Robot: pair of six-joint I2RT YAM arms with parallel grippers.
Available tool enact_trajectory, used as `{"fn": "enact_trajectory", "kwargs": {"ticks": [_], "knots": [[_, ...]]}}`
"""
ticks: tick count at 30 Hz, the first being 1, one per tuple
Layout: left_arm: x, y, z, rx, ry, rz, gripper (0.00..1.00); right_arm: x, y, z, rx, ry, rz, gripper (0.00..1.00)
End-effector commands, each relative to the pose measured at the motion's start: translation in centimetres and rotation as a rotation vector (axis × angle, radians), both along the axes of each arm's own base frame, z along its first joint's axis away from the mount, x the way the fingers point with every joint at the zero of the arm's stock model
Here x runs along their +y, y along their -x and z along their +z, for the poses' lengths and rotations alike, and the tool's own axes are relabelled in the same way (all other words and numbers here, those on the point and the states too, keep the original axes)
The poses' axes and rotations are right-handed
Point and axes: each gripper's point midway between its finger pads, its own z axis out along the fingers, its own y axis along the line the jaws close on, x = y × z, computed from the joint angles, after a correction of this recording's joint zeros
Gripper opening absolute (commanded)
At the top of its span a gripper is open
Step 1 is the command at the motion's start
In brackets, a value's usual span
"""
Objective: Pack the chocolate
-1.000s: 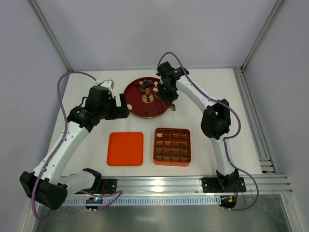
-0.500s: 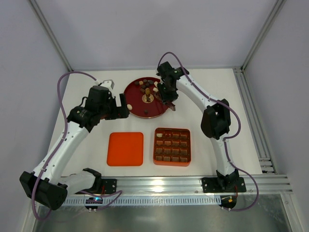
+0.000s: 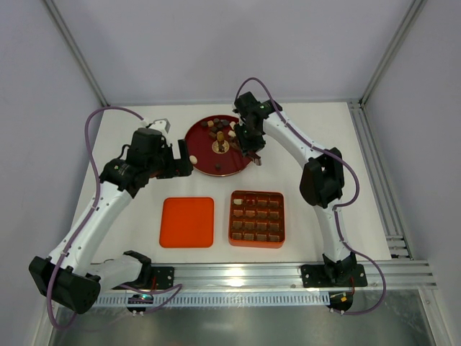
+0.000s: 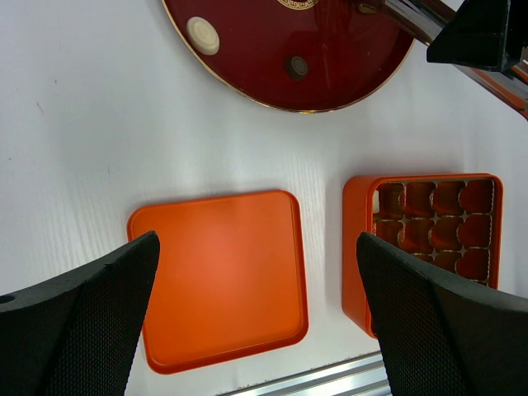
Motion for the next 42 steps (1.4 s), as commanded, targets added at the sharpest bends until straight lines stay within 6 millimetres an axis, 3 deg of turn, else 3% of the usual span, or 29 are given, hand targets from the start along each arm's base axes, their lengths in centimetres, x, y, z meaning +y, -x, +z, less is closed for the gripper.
{"fn": "enact_trajectory", "kwargs": {"ticks": [1, 32, 42], "knots": [[-0.1, -0.1, 2.0, -0.053, 0.024, -0.004, 1.0, 0.3, 0.4, 4.2, -0.068, -0.051, 0.003, 0.41], [0.0, -0.1, 2.0, -0.058, 0.025, 0.001, 1.0, 0.7, 0.0, 3.9, -0.053, -0.07, 0.006, 0.4], [-0.1, 0.0, 2.0, -0.057, 0.026, -0.002, 1.0, 0.8, -0.1, 5.0, -0.072, -0.085, 0.003, 0.32]]}}
